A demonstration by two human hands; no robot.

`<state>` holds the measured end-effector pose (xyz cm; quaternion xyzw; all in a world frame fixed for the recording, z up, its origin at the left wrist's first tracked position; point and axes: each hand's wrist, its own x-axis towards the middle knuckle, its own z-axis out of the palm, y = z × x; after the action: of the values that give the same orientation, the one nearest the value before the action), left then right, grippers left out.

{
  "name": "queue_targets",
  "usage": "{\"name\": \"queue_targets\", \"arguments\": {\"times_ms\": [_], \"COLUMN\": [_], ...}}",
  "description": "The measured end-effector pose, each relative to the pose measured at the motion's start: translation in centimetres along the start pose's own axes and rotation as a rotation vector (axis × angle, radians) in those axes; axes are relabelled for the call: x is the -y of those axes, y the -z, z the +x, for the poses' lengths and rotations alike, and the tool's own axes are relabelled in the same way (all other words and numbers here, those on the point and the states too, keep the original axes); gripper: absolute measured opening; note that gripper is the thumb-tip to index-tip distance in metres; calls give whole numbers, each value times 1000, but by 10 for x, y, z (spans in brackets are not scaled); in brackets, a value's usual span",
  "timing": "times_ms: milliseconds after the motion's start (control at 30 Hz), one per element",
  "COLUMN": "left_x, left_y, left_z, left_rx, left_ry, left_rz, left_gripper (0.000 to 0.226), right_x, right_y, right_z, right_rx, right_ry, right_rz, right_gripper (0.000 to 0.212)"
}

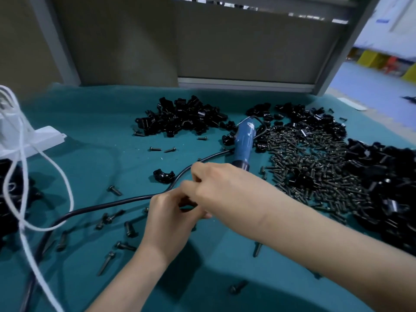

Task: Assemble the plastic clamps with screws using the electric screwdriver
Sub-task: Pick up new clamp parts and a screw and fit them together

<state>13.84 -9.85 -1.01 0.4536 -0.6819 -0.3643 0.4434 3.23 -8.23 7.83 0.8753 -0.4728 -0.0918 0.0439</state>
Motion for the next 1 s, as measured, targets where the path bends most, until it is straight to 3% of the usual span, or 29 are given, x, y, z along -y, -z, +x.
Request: {"name": "queue_targets", "arguments": {"times_ms": [133, 233, 400, 533, 800, 1000], "left_x": [7, 9, 11, 12, 12, 14], "left_y": [-1, 1, -1, -1, -2, 0], "left_z": [2, 2, 1, 1, 2, 1], "left_rx": [3, 45, 39, 39, 42, 20], "left_ry": [57, 69, 100, 74, 54, 103], "left_rz": [29, -85, -150, -171, -107, -160], "left_gripper": [50, 29, 25, 27, 26, 26], "right_x": [-7, -27, -44, -43, -32, -40], "right_y": [1, 6, -2, -11, -6, -15], "right_z": [4, -3, -13, -7, 7, 9], "right_rx": [21, -148, -150, -147, -50, -131], "right_ry": [-51, -156, -217, -253, -212, -321], "right_rz": [247, 456, 704, 739, 523, 641], "right_gripper": [20, 2, 6, 6, 12, 29]}}
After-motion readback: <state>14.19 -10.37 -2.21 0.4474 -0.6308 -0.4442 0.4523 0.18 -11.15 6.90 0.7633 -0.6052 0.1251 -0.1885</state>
